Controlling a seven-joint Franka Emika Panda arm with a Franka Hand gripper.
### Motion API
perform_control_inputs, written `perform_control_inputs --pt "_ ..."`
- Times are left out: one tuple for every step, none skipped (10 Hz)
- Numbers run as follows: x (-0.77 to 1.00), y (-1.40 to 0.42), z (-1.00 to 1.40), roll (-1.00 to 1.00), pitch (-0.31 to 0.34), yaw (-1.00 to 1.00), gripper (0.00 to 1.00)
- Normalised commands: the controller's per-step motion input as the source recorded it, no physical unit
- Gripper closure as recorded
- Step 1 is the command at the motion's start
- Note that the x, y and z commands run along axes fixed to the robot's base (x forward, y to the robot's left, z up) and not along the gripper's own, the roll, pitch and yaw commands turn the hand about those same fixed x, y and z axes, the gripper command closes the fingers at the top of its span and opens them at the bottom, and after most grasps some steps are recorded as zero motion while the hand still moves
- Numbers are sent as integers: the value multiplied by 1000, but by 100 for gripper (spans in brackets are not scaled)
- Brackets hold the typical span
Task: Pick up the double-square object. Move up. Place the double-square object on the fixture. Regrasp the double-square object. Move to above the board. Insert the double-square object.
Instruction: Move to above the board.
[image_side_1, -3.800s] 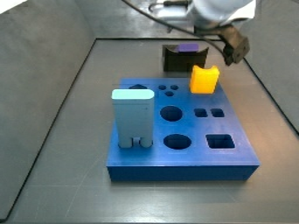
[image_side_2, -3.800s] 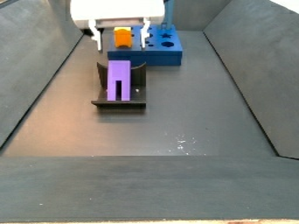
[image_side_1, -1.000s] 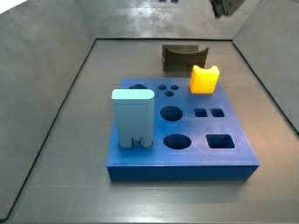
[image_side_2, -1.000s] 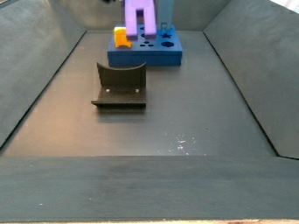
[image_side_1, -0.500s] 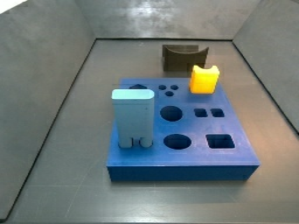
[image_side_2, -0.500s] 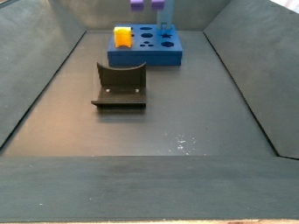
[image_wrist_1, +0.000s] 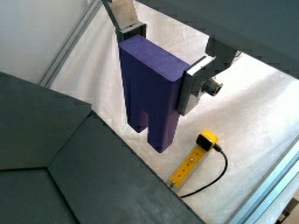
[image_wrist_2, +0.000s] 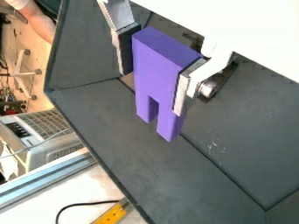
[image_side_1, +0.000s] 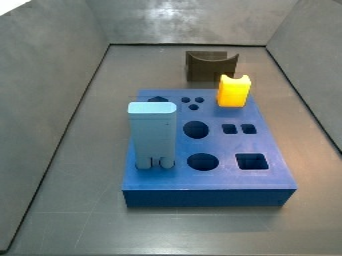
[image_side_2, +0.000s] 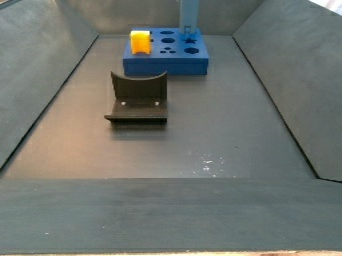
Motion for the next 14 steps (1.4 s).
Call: perform_control_inputs --pt "-88 -12 920 -64 67 7 100" --pt "-70 -14 812 -61 76 12 100" --pt "-22 -17 539 -61 104 24 100" --pt "-4 -18 432 -62 116 32 100" --pt "13 -20 224 -67 142 50 100" --pt "-198 -1000 -327 -1000 11 -55 100" --pt "-195 -1000 -337 -1000 5 -49 100" --pt "-195 -1000 -341 -1000 -1 -42 100" --pt "-206 -1000 -342 -1000 1 -44 100" --pt "-212 -1000 -335 -1000 0 -44 100" --pt "-222 -1000 -340 -1000 -1 -43 100" --pt "-232 -1000 -339 -1000 -3 -43 100" --pt "-254 -1000 -335 -1000 -4 -42 100" --pt "-262 -1000 -334 -1000 -7 -40 100"
